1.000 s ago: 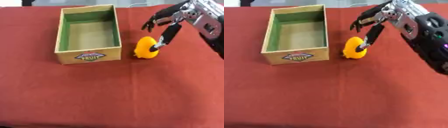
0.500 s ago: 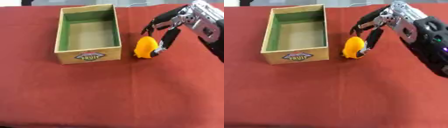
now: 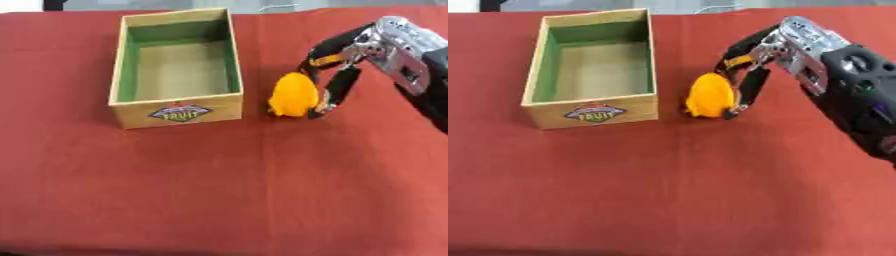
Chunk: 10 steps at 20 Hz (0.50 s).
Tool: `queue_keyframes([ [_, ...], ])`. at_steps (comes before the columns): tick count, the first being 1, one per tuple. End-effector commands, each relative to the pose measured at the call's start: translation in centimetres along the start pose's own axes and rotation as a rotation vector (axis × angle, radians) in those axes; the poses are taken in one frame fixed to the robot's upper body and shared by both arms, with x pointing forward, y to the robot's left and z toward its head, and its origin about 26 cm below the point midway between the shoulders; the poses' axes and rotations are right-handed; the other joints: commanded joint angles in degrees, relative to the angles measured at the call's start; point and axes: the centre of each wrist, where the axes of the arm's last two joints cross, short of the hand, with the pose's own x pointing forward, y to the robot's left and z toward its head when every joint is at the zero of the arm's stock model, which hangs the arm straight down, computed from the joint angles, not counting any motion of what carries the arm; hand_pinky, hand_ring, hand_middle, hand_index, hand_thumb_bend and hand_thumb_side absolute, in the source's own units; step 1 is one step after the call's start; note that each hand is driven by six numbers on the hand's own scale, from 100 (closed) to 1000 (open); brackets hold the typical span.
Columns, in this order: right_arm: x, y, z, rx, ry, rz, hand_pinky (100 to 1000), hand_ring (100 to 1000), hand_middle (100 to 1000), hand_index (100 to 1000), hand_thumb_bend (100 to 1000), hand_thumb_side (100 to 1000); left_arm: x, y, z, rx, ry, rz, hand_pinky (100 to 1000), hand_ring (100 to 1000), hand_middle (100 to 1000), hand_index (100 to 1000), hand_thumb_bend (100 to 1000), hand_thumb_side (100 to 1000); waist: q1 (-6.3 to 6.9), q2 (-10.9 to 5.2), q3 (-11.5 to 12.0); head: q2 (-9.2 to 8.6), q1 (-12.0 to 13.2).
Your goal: Pick up objects on the table and place them in the box.
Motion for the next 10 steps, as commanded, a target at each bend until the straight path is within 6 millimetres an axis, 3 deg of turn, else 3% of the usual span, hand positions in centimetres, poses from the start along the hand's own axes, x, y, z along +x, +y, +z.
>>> queue_keyframes([
  [1, 0.04, -1.12, 0.98, -0.079, 0.013, 0.000, 732, 765, 512, 800, 472, 608, 0.67, 0.14, -0.76, 0.004, -0.036, 0.005, 579, 602, 637, 774, 113, 887, 0.04, -0.96, 0.08, -0.37, -0.17],
  [6, 0.82, -1.58, 1.35, -0.155, 0.012, -0.028, 698, 717, 457, 678, 452, 591, 0.67, 0.12, -0.75, 0.003, -0.037, 0.005, 579, 602, 637, 774, 112, 887, -0.10, -0.97, 0.08, -0.49, -0.21],
  [10, 0.73, -1.43, 1.44, -0.184, 0.030, -0.068, 676, 682, 419, 624, 331, 597, 0.68, 0.12, -0.76, 0.002, -0.037, 0.005, 580, 603, 638, 774, 112, 888, -0.20, -0.98, 0.10, -0.55, -0.16],
])
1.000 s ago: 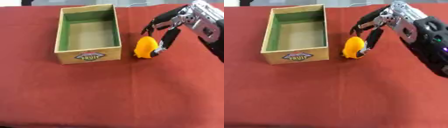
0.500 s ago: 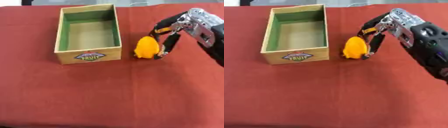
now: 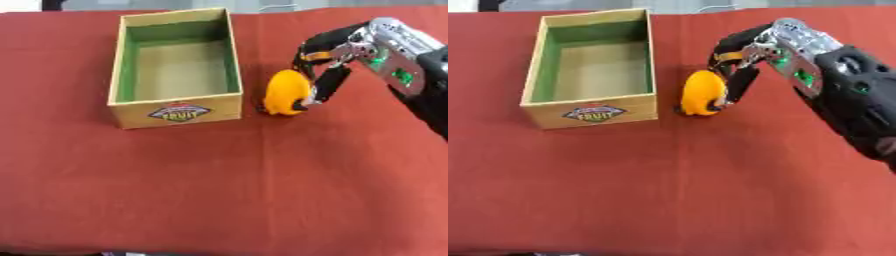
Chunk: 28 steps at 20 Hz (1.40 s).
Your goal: Pick up objects on the table and place them in the box.
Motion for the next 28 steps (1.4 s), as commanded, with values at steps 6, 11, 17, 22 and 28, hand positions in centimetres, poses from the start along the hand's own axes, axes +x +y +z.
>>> queue_keyframes([
  [6, -0.6, -1.5, 1.6, -0.105, 0.056, -0.031, 641, 635, 373, 545, 100, 301, 0.7, 0.1, -0.8, -0.002, -0.036, 0.003, 579, 603, 638, 775, 108, 886, -0.15, -1.00, -0.03, -0.42, 0.09],
  [11, 0.1, -2.9, 2.3, -0.214, 0.078, -0.031, 633, 622, 363, 529, 100, 100, 0.7, 0.1, -0.8, -0.004, -0.037, 0.002, 578, 603, 638, 776, 101, 878, -0.11, -1.16, -0.10, -0.44, 0.04],
  [17, 0.9, -4.7, 3.5, -0.323, 0.092, -0.027, 640, 620, 369, 543, 100, 109, 0.7, 0.1, -0.8, -0.005, -0.036, 0.003, 578, 603, 638, 776, 100, 876, -0.05, -1.27, -0.15, -0.65, -0.01],
  [22, 1.8, -6.8, 4.4, -0.429, 0.099, -0.023, 643, 617, 361, 542, 100, 145, 0.7, 0.1, -0.8, -0.007, -0.037, 0.002, 579, 604, 638, 776, 100, 874, 0.04, -1.42, -0.09, -0.67, -0.02],
  [28, 4.3, -11.1, 5.1, -0.594, 0.081, 0.008, 648, 610, 350, 543, 100, 189, 0.7, 0.0, -0.8, -0.013, -0.037, 0.004, 579, 604, 639, 777, 100, 870, 0.16, -1.81, 0.18, -0.26, -0.45],
])
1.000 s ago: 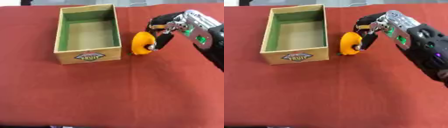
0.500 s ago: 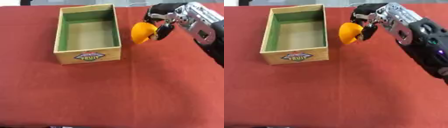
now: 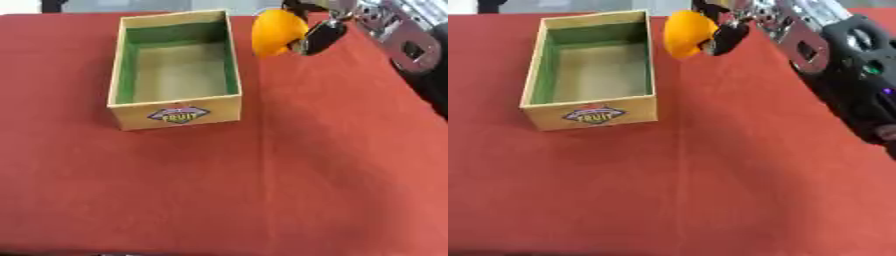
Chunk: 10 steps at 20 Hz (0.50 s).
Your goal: Pick up objects on the table and place them in the box.
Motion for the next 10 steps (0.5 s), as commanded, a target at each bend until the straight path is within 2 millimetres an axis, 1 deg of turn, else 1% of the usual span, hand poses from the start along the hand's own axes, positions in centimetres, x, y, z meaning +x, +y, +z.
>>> queue_keyframes([
  [1, 1.3, -3.2, -0.4, -0.117, -0.009, 0.023, 649, 609, 351, 542, 100, 196, 0.7, 0.0, -0.8, -0.005, -0.041, 0.007, 579, 604, 639, 777, 100, 871, 0.11, -1.56, 0.24, 0.03, -0.36],
  [6, 3.7, -4.9, -2.5, -0.195, -0.031, -0.012, 655, 607, 343, 545, 100, 227, 0.8, -0.2, -0.8, -0.010, -0.043, 0.016, 580, 605, 639, 777, 100, 871, 0.24, -1.61, 0.89, 0.27, -1.08],
  [10, 5.5, -5.2, -3.7, -0.227, -0.057, -0.029, 658, 605, 339, 545, 100, 233, 0.9, -0.3, -0.8, -0.011, -0.044, 0.024, 579, 605, 639, 779, 100, 870, 0.26, -1.33, 1.42, 0.16, -1.25],
])
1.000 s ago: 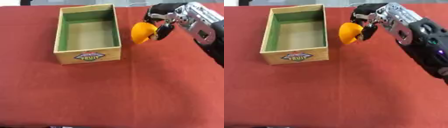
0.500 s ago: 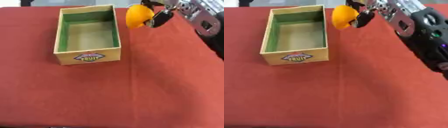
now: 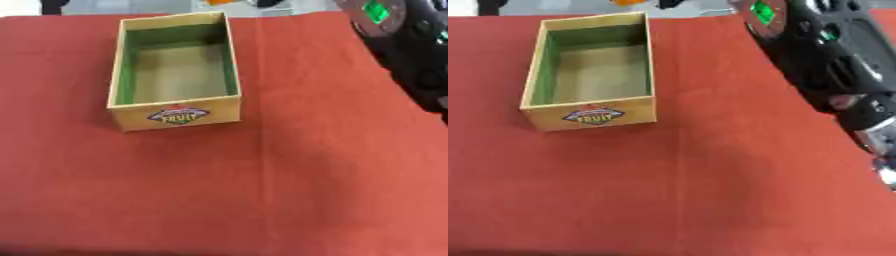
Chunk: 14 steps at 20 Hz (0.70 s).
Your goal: Pick up objects on the table and place them in the box.
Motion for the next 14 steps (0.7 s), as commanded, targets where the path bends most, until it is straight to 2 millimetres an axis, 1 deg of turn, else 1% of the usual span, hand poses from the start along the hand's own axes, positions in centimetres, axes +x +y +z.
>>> queue_keyframes([
  [1, 1.2, -1.2, -0.9, -0.050, -0.014, -0.005, 658, 604, 338, 545, 100, 237, 0.8, -0.2, -0.6, -0.005, -0.035, 0.020, 579, 605, 639, 779, 100, 870, 0.16, -1.05, 0.33, -0.01, -0.17],
  [4, 2.2, -0.1, -1.9, -0.025, -0.026, -0.024, 660, 605, 336, 545, 100, 238, 0.8, -0.3, -0.6, -0.005, -0.034, 0.027, 579, 605, 639, 779, 100, 870, 0.16, -0.80, 0.69, -0.32, -0.40],
  [7, 3.0, 1.8, -2.7, 0.021, -0.028, -0.049, 662, 607, 338, 547, 100, 240, 0.8, -0.4, -0.6, -0.005, -0.033, 0.033, 578, 605, 639, 779, 100, 869, 0.13, -0.58, 1.01, -0.70, -0.69],
  [11, 3.5, 4.0, -3.7, 0.076, -0.017, -0.072, 666, 613, 350, 559, 100, 238, 0.8, -0.5, -0.6, -0.003, -0.033, 0.039, 578, 605, 639, 779, 100, 870, 0.07, -0.46, 1.33, -0.78, -1.07],
  [14, 3.5, 5.6, -4.2, 0.109, 0.004, -0.084, 665, 614, 351, 559, 100, 238, 0.8, -0.5, -0.6, -0.002, -0.033, 0.041, 579, 605, 639, 779, 100, 869, 0.11, -0.33, 1.60, -0.81, -1.25],
])
